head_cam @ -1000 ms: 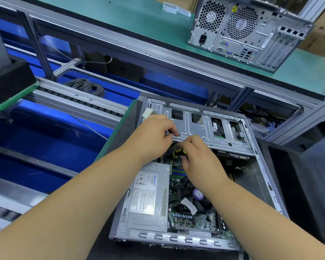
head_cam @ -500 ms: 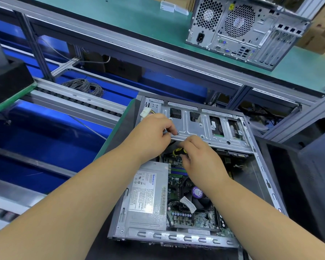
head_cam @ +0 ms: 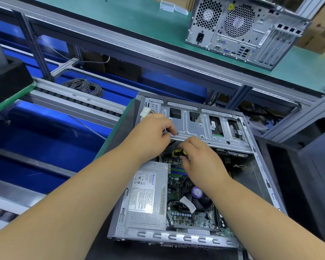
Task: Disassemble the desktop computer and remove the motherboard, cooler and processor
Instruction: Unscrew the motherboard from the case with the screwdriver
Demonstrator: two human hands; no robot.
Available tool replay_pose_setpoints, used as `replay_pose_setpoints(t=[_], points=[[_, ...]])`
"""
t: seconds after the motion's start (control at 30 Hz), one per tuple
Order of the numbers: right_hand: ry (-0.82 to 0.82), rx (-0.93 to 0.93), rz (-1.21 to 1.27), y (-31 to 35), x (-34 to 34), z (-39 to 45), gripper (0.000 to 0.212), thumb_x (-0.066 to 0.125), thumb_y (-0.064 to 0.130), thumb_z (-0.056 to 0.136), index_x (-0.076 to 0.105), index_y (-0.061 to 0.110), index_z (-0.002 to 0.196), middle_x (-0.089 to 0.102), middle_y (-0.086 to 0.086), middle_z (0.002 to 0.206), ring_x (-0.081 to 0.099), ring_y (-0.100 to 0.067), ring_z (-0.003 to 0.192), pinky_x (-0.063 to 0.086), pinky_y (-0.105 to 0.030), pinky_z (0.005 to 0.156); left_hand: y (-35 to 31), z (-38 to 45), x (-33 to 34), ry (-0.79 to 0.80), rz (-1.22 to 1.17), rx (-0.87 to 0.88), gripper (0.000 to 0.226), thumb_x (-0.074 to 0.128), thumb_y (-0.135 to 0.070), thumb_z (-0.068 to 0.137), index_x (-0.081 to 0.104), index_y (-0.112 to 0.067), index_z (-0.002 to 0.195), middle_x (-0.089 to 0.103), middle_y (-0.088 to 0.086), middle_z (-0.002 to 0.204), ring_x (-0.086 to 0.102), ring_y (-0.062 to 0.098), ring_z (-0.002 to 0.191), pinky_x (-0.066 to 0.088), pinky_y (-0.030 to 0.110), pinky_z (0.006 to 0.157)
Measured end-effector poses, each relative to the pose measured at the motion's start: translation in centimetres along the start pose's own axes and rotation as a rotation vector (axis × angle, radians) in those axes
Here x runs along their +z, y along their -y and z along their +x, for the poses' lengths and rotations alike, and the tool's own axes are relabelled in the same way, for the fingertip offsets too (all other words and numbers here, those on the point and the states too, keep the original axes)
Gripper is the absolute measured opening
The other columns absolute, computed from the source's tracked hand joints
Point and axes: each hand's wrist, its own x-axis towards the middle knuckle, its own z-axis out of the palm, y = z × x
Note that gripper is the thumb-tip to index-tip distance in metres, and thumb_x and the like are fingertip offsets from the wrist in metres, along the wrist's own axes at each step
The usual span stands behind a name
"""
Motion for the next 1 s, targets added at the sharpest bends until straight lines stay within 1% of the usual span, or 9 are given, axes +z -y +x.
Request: replay_pose_setpoints(t=[0.1, 0.27, 0.33, 0.4, 0.53, 0.67, 0.77, 0.87, 1.0], points=[[-0.015, 0.017, -0.021, 0.0, 0.0, 0.1, 0.024, 0.063, 0.01, 0.089, 0.066, 0.008, 0.113, 0.059, -0.007, 0.105, 0.057, -0.029, 0.084, 0.048, -0.038, 0.061, -0.1, 0.0, 0.0, 0.0, -0.001, 0.0, 0.026, 0.055, -0.008, 0.089, 0.072, -0.027, 0.094, 0.054, -0.013, 0.095, 0.045, 0.006, 0.095, 0.034, 0.018, 0.08], [0.002, -0.026, 0.023, 0.2, 0.4, 0.1, 0.025, 0.063, 0.006, 0.086, 0.066, 0.005, 0.111, 0.054, -0.01, 0.109, 0.056, -0.031, 0.082, 0.048, -0.04, 0.06, -0.2, -0.1, -0.1, -0.004, -0.005, -0.004, 0.025, 0.055, -0.007, 0.089, 0.072, -0.025, 0.095, 0.054, -0.012, 0.095, 0.044, 0.005, 0.094, 0.034, 0.018, 0.08], [-0.014, -0.035, 0.039, 0.4, 0.4, 0.2, 0.019, 0.067, 0.014, 0.087, 0.068, 0.006, 0.105, 0.051, -0.011, 0.108, 0.055, -0.03, 0.078, 0.049, -0.04, 0.058, -0.2, -0.1, -0.1, -0.004, -0.01, -0.006, 0.026, 0.055, -0.007, 0.088, 0.072, -0.025, 0.094, 0.054, -0.012, 0.096, 0.044, 0.006, 0.094, 0.035, 0.019, 0.081], [-0.026, -0.047, 0.019, 0.5, 0.5, 0.3, 0.018, 0.068, 0.012, 0.088, 0.069, 0.005, 0.105, 0.049, -0.012, 0.101, 0.051, -0.03, 0.071, 0.049, -0.041, 0.051, -0.3, -0.1, -0.1, 0.0, -0.005, -0.008, 0.026, 0.055, -0.008, 0.088, 0.072, -0.026, 0.094, 0.055, -0.012, 0.096, 0.045, 0.006, 0.095, 0.036, 0.02, 0.082], [-0.082, -0.057, -0.009, 0.6, 0.2, 0.7, 0.041, 0.073, 0.001, 0.079, 0.064, 0.005, 0.119, 0.057, -0.011, 0.099, 0.055, -0.031, 0.068, 0.047, -0.038, 0.047, -0.2, -0.1, -0.2, 0.002, -0.007, -0.014, 0.025, 0.055, -0.008, 0.088, 0.072, -0.026, 0.094, 0.055, -0.011, 0.096, 0.046, 0.007, 0.098, 0.037, 0.022, 0.083], [-0.093, -0.069, -0.029, 0.4, -0.2, 1.1, 0.03, 0.071, -0.004, 0.074, 0.069, 0.006, 0.102, 0.064, -0.01, 0.102, 0.058, -0.035, 0.063, 0.046, -0.037, 0.043, -0.3, 0.0, -0.1, 0.004, 0.006, -0.008, 0.025, 0.055, -0.008, 0.088, 0.072, -0.025, 0.095, 0.055, -0.011, 0.097, 0.047, 0.009, 0.1, 0.039, 0.023, 0.086], [-0.052, -0.147, 0.018, 0.5, -0.5, 1.4, 0.027, 0.067, -0.006, 0.073, 0.068, 0.004, 0.099, 0.065, -0.01, 0.104, 0.06, -0.035, 0.073, 0.049, -0.037, 0.051, -0.2, 0.0, -0.1, 0.006, 0.008, -0.008, 0.024, 0.055, -0.009, 0.087, 0.071, -0.024, 0.093, 0.056, -0.009, 0.097, 0.047, 0.01, 0.1, 0.04, 0.025, 0.086], [-0.042, -0.144, 0.08, 0.4, -0.7, 1.7, 0.015, 0.072, 0.008, 0.081, 0.067, 0.007, 0.095, 0.062, -0.007, 0.097, 0.059, -0.032, 0.075, 0.048, -0.036, 0.056, -0.2, 0.1, -0.1, 0.003, 0.002, -0.01, 0.024, 0.055, -0.008, 0.087, 0.071, -0.025, 0.092, 0.056, -0.009, 0.096, 0.047, 0.009, 0.099, 0.04, 0.025, 0.085], [-0.053, -0.093, 0.074, 0.2, -0.7, 2.2, 0.026, 0.067, 0.009, 0.087, 0.063, 0.006, 0.113, 0.057, -0.01, 0.104, 0.055, -0.033, 0.069, 0.044, -0.037, 0.054, -0.1, 0.1, -0.1, 0.001, 0.001, 0.014, 0.022, 0.055, -0.007, 0.085, 0.07, -0.023, 0.09, 0.055, -0.009, 0.094, 0.046, 0.01, 0.098, 0.039, 0.026, 0.084]])
